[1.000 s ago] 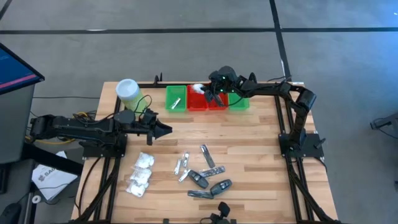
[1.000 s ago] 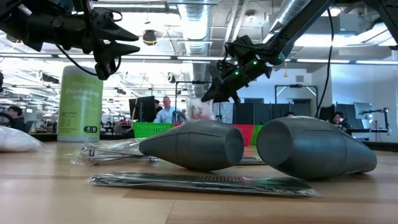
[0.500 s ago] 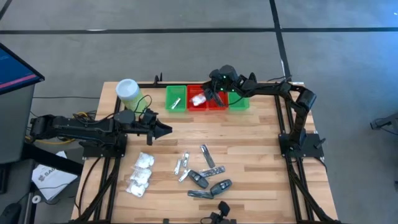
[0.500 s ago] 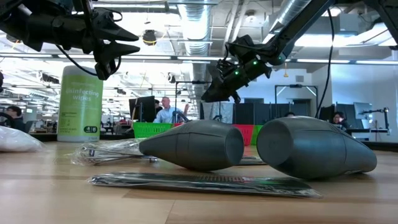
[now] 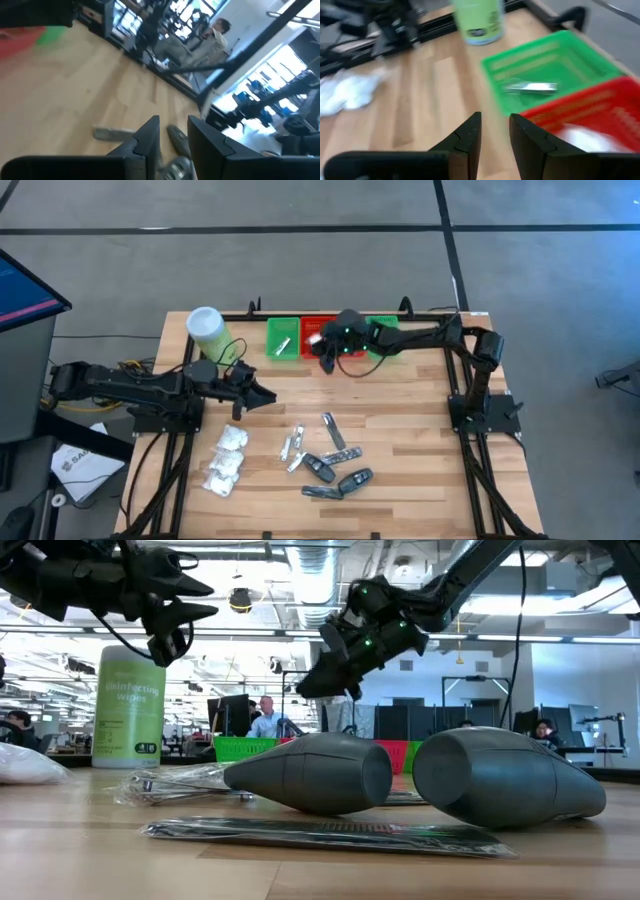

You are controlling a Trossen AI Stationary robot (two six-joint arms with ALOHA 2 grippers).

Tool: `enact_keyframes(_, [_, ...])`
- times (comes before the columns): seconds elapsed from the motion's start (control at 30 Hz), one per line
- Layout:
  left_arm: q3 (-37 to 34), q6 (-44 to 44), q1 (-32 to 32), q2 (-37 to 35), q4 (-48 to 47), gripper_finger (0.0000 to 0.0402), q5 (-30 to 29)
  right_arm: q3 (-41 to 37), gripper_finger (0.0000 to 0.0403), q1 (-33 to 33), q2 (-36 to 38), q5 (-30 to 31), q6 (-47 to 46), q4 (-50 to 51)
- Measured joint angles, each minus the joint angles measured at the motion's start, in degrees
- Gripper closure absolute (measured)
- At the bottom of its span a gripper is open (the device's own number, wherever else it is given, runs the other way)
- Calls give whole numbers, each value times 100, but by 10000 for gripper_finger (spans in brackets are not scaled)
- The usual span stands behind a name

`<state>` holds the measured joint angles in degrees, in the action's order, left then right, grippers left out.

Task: Pick & Place Travel size toiletries
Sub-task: Put the silver nail cutter into the left green bin

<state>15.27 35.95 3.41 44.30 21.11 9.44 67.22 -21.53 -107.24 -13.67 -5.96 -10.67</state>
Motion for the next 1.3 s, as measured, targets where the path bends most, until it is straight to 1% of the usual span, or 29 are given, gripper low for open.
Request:
enact_keyframes(0.07, [6, 50, -216, 0, -283, 311, -87, 0, 310, 179, 0, -2, 46, 23])
enact_keyframes(0.2, [6, 337, -669, 2, -1069, 327, -660, 0, 310, 491, 0, -2, 61, 57])
enact_keyframes(0.27, [6, 522, -858, 2, -1257, 337, -726, 0, 310, 617, 0, 0, 172, 108])
enact_keyframes(0.4, [8, 817, -1260, 2, -1253, 354, -747, 0, 310, 785, 0, 0, 205, 278])
enact_keyframes(0.5, [8, 1082, -1575, 2, -1266, 358, -822, 0, 310, 899, 0, -2, 206, 584])
enact_keyframes(0.63, [8, 1314, -2039, 2, -1269, 359, -1175, 0, 310, 1048, 0, 0, 206, 969])
enact_keyframes(0.77, [29, 1431, -2402, 195, -1289, 359, -1718, 0, 310, 1207, 0, 0, 202, 1260])
enact_keyframes(0.87, [208, 1557, -2579, 666, -1279, 359, -1904, 0, 310, 1353, 7, 0, 202, 1322])
enact_keyframes(0.93, [386, 1581, -2621, 1102, -1284, 359, -1916, 0, 310, 1445, 53, 0, 199, 1389])
enact_keyframes(1.1, [806, 1623, -2624, 2213, -1346, 359, -1961, -4, 310, 1641, 121, -3, 191, 1403])
enact_keyframes(1.3, [1133, 1742, -2624, 3227, -1364, 359, -1997, 6, 310, 1823, 250, 4, 204, 1602])
